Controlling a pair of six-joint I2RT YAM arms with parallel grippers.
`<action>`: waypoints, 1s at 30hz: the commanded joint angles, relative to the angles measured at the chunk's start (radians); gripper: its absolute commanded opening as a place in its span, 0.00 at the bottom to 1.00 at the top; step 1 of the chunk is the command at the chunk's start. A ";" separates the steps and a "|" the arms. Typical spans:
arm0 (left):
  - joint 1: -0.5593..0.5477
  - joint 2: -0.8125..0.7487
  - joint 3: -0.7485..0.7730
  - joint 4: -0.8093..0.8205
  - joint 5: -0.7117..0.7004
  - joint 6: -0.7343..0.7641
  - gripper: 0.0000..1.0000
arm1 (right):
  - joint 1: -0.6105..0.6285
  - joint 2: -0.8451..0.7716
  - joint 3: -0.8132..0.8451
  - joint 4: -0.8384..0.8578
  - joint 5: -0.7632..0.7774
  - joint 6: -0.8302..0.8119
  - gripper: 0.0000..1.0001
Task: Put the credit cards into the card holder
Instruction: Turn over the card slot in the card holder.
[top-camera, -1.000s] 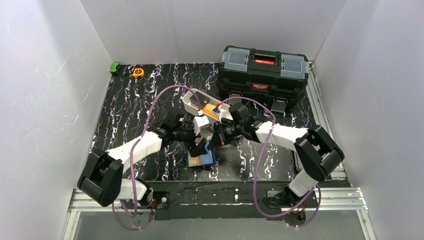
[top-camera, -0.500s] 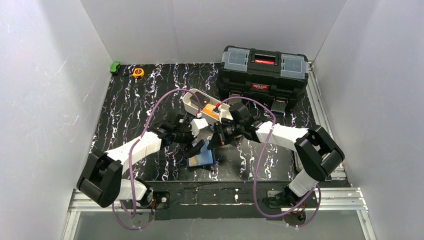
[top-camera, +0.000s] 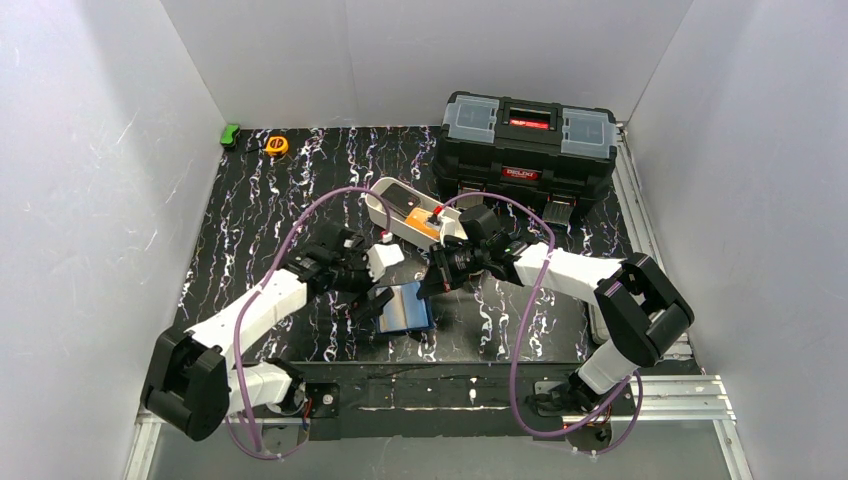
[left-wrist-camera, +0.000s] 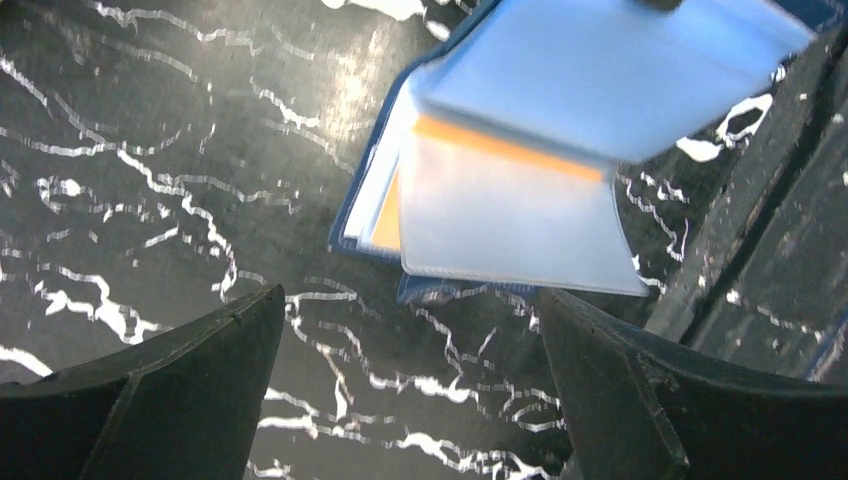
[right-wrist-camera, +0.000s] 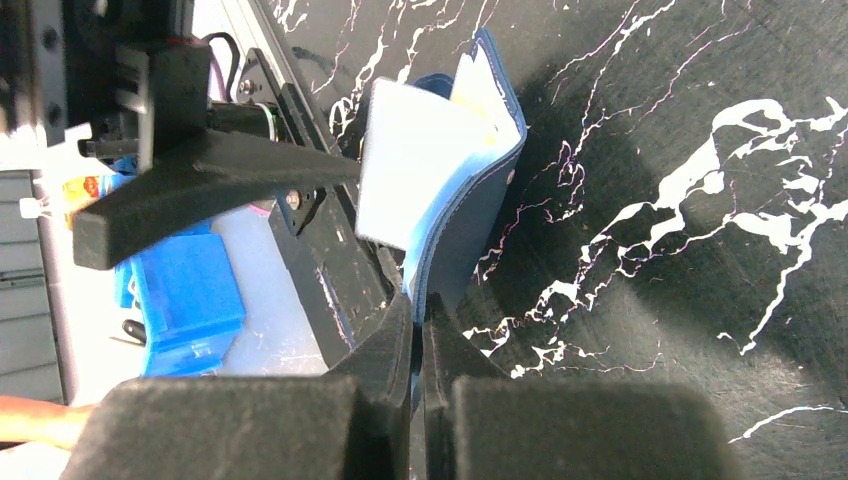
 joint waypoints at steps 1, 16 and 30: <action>0.122 -0.065 0.069 -0.196 0.122 0.106 0.99 | -0.003 -0.017 0.018 0.008 -0.010 -0.013 0.01; 0.247 0.006 0.220 -0.215 0.291 0.019 0.99 | -0.004 0.060 -0.017 0.027 0.020 -0.010 0.15; 0.134 0.038 0.201 -0.132 0.250 -0.014 0.99 | -0.004 -0.021 -0.087 -0.039 0.160 -0.030 0.72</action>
